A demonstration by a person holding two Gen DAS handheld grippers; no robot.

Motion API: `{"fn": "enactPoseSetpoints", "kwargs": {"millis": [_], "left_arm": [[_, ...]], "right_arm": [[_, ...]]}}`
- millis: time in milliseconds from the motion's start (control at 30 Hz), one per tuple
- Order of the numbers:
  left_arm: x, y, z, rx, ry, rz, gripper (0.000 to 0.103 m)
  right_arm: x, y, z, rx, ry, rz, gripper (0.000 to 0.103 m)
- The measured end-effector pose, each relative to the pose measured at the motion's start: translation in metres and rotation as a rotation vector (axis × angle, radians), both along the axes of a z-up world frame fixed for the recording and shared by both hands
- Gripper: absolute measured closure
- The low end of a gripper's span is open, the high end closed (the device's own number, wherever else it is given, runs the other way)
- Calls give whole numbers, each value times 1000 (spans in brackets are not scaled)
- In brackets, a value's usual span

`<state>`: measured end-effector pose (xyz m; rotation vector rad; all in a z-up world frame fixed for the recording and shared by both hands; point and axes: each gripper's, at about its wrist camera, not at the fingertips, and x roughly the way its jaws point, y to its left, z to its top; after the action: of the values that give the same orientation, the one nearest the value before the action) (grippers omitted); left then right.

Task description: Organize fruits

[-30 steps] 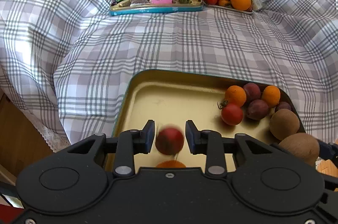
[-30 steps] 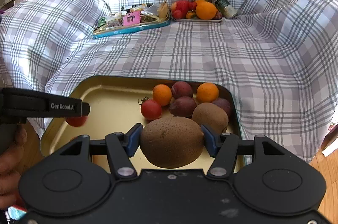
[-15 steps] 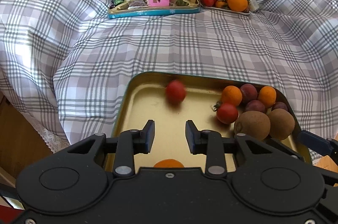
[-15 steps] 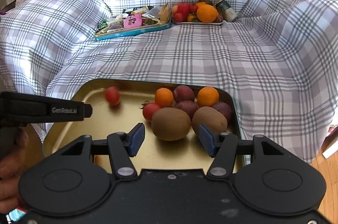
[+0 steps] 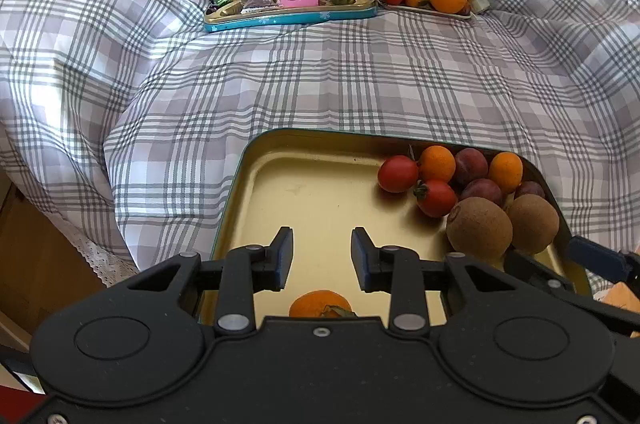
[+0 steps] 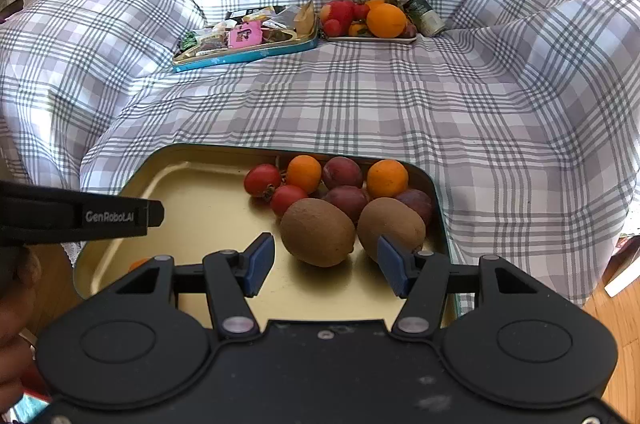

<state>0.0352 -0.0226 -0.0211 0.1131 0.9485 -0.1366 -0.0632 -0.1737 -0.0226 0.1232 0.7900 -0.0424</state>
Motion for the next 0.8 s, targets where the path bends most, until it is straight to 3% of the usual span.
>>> {"fn": "enactPoseSetpoints", "kwargs": {"millis": [800], "left_arm": [[-18, -4, 9, 11, -11, -13, 61]], "right_arm": [[-3, -2, -1, -15, 31, -28, 42]]}}
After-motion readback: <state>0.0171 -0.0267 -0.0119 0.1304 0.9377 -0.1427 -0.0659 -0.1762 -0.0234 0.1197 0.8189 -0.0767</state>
